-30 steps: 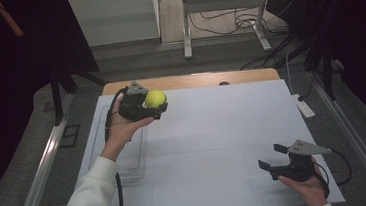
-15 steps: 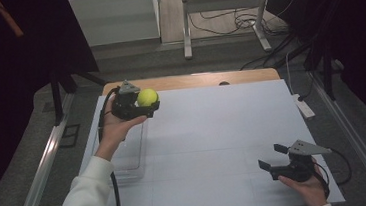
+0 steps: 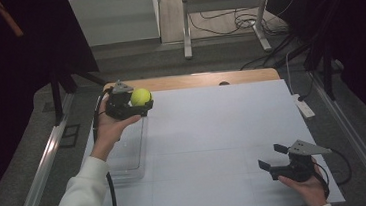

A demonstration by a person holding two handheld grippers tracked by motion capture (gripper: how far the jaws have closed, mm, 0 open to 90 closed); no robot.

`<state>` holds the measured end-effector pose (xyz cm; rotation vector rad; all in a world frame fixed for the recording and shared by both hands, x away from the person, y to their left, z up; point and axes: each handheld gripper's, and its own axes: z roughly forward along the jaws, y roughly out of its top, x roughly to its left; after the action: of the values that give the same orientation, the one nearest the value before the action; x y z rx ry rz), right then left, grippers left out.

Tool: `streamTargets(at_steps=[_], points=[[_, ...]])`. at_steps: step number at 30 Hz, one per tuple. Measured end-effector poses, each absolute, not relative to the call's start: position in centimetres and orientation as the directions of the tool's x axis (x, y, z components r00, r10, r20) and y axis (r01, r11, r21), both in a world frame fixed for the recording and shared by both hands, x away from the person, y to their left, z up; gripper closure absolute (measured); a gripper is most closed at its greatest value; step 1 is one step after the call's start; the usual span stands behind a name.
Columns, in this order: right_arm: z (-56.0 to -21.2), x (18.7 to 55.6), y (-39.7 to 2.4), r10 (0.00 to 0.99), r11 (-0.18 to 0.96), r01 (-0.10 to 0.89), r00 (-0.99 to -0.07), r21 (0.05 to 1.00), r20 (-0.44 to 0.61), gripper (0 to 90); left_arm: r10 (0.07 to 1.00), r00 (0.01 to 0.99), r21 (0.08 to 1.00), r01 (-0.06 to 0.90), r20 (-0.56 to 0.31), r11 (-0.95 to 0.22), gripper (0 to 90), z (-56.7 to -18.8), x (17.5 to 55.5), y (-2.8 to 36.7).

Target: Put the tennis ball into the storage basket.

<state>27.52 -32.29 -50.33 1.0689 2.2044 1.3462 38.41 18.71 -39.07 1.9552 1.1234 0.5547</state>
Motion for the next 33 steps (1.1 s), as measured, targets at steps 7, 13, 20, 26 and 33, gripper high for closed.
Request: streamTargets(at_steps=[7, 13, 20, 26, 33], points=[[-50.3, 27.5, -32.3, 0.749, 0.266, 0.422, -0.656, 0.866, 0.09, 11.4, 0.87, 0.492, 0.81, 0.518, -0.02, -0.274, 26.4, -39.1, 38.5, 19.4], [-50.3, 27.5, -32.3, 0.749, 0.267, 0.422, -0.656, 0.866, 0.089, 11.4, 0.876, 0.482, 0.809, 0.523, -0.021, -0.269, 26.4, -39.2, 38.6, 19.8], [-50.3, 27.5, -32.3, 0.751, 0.263, 0.421, -0.654, 0.868, 0.09, 11.4, 0.884, 0.467, 0.807, 0.53, -0.022, -0.26, 26.4, -39.3, 38.7, 20.3], [-50.3, 27.5, -32.3, 0.752, 0.265, 0.421, -0.654, 0.867, 0.087, 11.4, 0.894, 0.446, 0.804, 0.541, -0.027, -0.246, 26.4, -39.5, 39.0, 20.9], [-50.3, 27.5, -32.3, 0.751, 0.262, 0.422, -0.654, 0.868, 0.091, 11.4, 0.905, 0.425, 0.8, 0.552, -0.027, -0.236, 26.4, -39.7, 39.2, 21.6]])
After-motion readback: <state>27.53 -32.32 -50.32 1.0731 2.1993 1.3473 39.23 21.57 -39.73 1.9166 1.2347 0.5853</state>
